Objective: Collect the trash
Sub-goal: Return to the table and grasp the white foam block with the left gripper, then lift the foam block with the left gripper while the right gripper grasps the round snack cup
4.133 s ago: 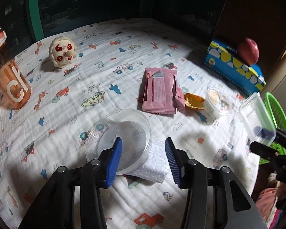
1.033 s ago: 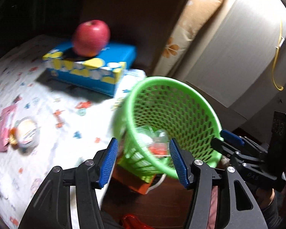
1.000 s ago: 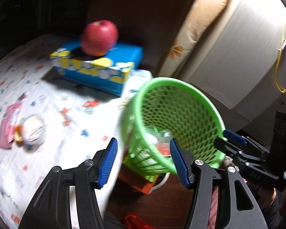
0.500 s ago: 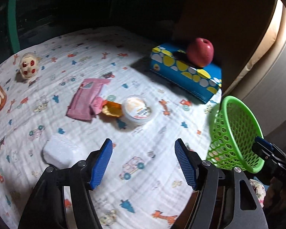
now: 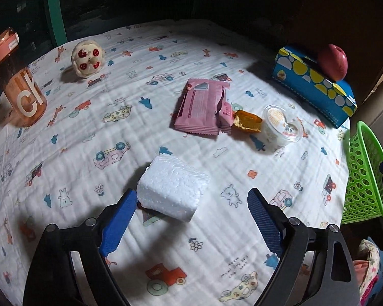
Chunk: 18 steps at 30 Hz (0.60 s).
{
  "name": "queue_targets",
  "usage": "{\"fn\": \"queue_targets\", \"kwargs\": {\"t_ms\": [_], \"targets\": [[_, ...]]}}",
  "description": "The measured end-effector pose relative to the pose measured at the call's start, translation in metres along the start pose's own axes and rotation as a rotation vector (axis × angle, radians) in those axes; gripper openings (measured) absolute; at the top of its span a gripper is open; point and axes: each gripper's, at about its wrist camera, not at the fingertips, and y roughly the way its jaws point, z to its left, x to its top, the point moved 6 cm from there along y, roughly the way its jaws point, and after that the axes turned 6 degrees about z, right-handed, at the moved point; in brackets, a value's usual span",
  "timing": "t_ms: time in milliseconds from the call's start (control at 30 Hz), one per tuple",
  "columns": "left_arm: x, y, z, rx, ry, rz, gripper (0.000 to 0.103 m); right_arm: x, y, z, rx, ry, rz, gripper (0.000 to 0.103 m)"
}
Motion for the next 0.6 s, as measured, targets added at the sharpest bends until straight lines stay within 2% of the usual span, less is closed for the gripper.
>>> {"fn": "queue_targets", "kwargs": {"t_ms": [367,600], "targets": [[-0.003,0.027,0.016,-0.009,0.011,0.050,0.088,0.009,0.030,0.025,0.019,-0.044,0.042,0.081],[-0.001,0.036,0.017,-0.022,0.026,0.055,0.088,0.014,0.051,0.037,0.025,-0.071,0.070,0.081]]}}
